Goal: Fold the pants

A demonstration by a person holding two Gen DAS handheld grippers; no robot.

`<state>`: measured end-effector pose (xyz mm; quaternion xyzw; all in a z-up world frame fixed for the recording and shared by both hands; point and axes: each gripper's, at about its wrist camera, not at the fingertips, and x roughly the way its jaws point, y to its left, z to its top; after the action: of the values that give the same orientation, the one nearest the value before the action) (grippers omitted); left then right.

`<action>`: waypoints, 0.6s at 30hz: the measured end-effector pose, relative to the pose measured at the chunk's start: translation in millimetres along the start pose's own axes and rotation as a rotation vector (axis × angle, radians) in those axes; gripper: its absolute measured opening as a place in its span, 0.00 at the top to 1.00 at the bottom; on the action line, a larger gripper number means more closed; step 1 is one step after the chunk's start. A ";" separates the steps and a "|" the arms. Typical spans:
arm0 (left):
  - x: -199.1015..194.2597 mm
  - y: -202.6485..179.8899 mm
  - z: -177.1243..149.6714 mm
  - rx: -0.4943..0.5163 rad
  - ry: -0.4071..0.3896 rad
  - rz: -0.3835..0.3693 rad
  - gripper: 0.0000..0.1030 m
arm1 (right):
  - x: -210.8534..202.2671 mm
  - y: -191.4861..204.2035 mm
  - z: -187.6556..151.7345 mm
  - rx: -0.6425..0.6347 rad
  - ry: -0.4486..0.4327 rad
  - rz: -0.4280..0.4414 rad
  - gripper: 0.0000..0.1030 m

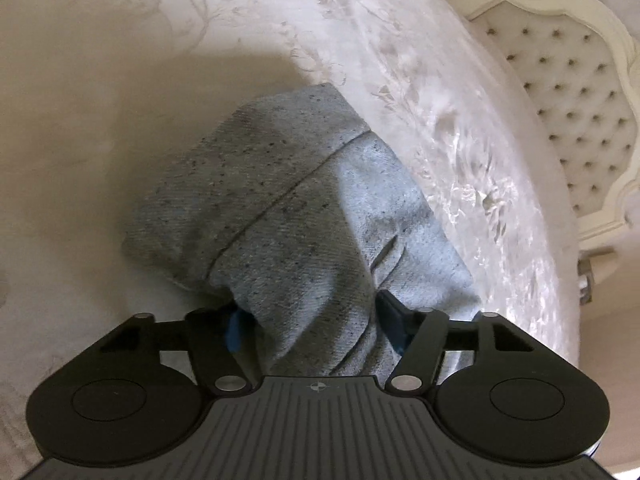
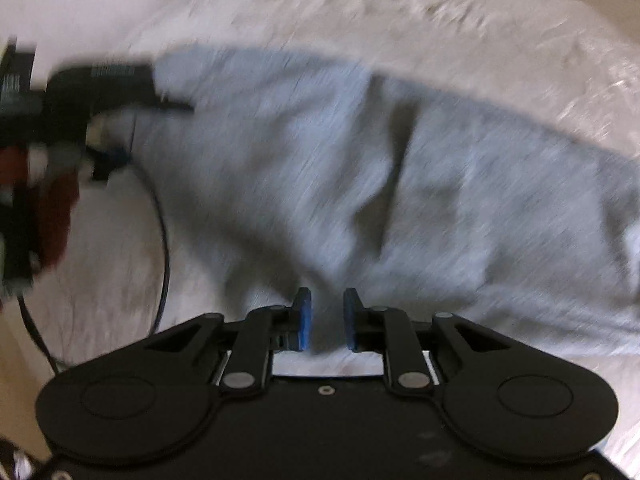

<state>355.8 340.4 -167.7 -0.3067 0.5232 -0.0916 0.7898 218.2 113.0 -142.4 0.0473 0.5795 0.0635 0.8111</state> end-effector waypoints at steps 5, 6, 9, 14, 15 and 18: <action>-0.2 -3.9 3.3 0.018 0.013 0.016 0.57 | 21.1 15.3 -7.5 -0.030 0.020 -0.059 0.93; -1.7 -4.7 2.3 0.018 0.001 0.006 0.63 | 20.8 14.4 -6.5 -0.027 0.024 -0.056 0.94; -8.5 -15.2 -2.3 0.054 -0.038 0.011 0.71 | 18.4 7.7 -6.9 -0.011 0.020 -0.032 0.94; -29.0 -47.4 -12.3 0.166 -0.121 0.042 0.76 | 6.1 -6.4 -7.6 0.011 -0.004 0.012 0.94; -33.0 -55.5 -14.4 0.197 -0.137 0.049 0.76 | 1.3 -10.7 -7.6 0.024 -0.015 0.025 0.94; -48.2 -81.7 -23.0 0.278 -0.184 0.061 0.76 | -16.3 -24.0 -8.8 0.059 -0.057 0.060 0.93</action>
<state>328.9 288.9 -89.2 -0.1857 0.4401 -0.1103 0.8716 205.8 86.7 -133.6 0.0900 0.5561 0.0693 0.8233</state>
